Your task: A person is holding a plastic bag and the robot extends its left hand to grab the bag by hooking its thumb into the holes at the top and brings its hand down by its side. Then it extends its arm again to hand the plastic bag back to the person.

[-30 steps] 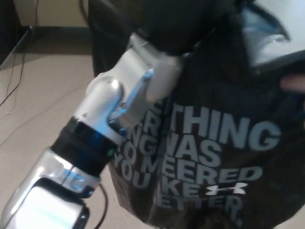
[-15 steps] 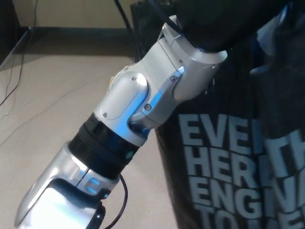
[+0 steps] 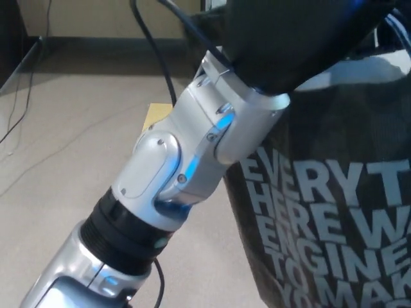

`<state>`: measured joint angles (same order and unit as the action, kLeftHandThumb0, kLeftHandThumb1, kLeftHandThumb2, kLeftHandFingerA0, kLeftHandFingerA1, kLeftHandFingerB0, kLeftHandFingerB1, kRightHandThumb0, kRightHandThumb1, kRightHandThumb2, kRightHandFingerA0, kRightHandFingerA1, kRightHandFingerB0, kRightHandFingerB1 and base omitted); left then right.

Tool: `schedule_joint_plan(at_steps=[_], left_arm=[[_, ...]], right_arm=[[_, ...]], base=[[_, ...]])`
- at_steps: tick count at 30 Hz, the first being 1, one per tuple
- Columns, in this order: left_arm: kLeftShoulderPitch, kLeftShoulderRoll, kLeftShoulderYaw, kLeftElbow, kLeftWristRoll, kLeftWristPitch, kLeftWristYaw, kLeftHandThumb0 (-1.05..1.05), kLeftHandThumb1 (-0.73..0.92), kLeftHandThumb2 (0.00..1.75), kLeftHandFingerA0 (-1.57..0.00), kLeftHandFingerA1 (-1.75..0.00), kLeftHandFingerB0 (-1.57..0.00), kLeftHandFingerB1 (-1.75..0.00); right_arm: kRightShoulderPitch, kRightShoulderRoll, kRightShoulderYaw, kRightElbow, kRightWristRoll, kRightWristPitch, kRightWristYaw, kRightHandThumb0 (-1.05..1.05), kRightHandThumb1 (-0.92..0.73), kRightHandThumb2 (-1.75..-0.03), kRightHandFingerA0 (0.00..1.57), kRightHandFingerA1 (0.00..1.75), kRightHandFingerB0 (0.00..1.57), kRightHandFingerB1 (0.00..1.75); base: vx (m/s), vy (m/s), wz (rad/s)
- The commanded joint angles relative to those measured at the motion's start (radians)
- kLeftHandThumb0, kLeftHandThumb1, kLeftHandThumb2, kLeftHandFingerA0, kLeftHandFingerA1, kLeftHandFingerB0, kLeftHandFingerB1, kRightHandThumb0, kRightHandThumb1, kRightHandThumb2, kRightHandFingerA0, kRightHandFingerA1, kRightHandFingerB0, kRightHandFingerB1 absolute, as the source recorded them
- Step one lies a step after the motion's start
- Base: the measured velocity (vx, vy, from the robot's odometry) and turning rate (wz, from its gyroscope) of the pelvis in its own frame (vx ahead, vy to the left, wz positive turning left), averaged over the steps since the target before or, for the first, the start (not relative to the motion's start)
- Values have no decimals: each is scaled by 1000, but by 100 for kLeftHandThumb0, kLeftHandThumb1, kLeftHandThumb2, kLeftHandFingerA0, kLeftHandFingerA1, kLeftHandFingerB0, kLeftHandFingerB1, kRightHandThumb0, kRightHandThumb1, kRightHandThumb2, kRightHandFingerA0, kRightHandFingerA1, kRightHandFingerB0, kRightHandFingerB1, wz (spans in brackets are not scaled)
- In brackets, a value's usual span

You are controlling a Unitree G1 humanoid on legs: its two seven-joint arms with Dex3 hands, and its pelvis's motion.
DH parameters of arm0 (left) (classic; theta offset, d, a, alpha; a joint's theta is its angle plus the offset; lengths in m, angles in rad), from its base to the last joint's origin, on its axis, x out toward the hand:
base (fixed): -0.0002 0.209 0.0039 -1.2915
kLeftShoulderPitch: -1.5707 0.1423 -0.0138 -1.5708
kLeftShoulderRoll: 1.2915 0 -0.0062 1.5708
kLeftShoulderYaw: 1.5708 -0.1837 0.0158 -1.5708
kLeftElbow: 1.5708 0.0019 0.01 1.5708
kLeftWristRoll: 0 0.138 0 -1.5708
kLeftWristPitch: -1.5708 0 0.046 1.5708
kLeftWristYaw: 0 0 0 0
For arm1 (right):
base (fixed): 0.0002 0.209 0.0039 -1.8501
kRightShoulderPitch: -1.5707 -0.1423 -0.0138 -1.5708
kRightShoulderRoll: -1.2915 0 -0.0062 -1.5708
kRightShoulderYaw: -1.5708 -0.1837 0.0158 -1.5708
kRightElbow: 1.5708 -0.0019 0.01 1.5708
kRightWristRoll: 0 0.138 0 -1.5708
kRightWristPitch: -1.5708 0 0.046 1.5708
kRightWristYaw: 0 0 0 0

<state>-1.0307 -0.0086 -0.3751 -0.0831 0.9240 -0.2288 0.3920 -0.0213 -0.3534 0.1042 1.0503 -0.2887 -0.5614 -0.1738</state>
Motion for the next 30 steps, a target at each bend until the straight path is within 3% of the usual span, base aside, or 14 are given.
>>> schedule_joint_plan(at_steps=[1, 10, 18, 22, 23, 27, 28, 30], left_arm=[[149, 160, 44, -221, -135, 392, -770, -72, 40, 84, 0, -1, 0, 0], [191, 256, 69, -294, -154, 428, -902, -69, 37, 83, 0, -4, 0, -6], [280, 345, 148, -346, -286, 387, -887, -76, 42, 86, 0, -3, 0, 0], [414, 421, 204, -395, -370, 348, -885, -69, 38, 83, 0, -6, 0, -3], [464, 439, 219, -398, -382, 321, -865, -81, 32, 72, 0, -15, 0, -3], [686, 487, 281, -408, -432, 235, -796, -82, 36, 73, -1, -18, 0, -5], [746, 484, 298, -400, -461, 217, -779, -67, 37, 82, 0, -22, 0, -12], [928, 469, 339, -347, -511, 133, -695, -62, 38, 81, -2, -27, -4, -18]], right_arm=[[22, -12, 7, 13, -6, -10, 7, -29, -69, -61, 84, 54, 68, 48], [11, -14, 12, 17, -6, -9, 10, -29, -69, -61, 85, 54, 68, 47], [-8, -8, 15, 29, -10, -14, -1, -29, -68, -60, 86, 53, 68, 48], [1, -12, 12, 24, -4, -14, 5, -29, -68, -60, 85, 53, 67, 47], [2, -13, 12, 24, -6, -23, -1, -28, -68, -60, 84, 54, 67, 48], [9, -16, 13, 27, -8, -20, -7, -30, -69, -61, 85, 53, 67, 47], [15, -18, 11, 24, -5, -20, -6, -30, -69, -61, 85, 53, 67, 47], [26, -21, 5, 22, 0, -31, -7, -29, -67, -60, 84, 53, 66, 46]], base=[[0, 0, 0], [0, 0, 0], [0, 0, 0], [0, 0, 0], [0, 0, 0], [0, 0, 0], [0, 0, 0], [0, 0, 0]])
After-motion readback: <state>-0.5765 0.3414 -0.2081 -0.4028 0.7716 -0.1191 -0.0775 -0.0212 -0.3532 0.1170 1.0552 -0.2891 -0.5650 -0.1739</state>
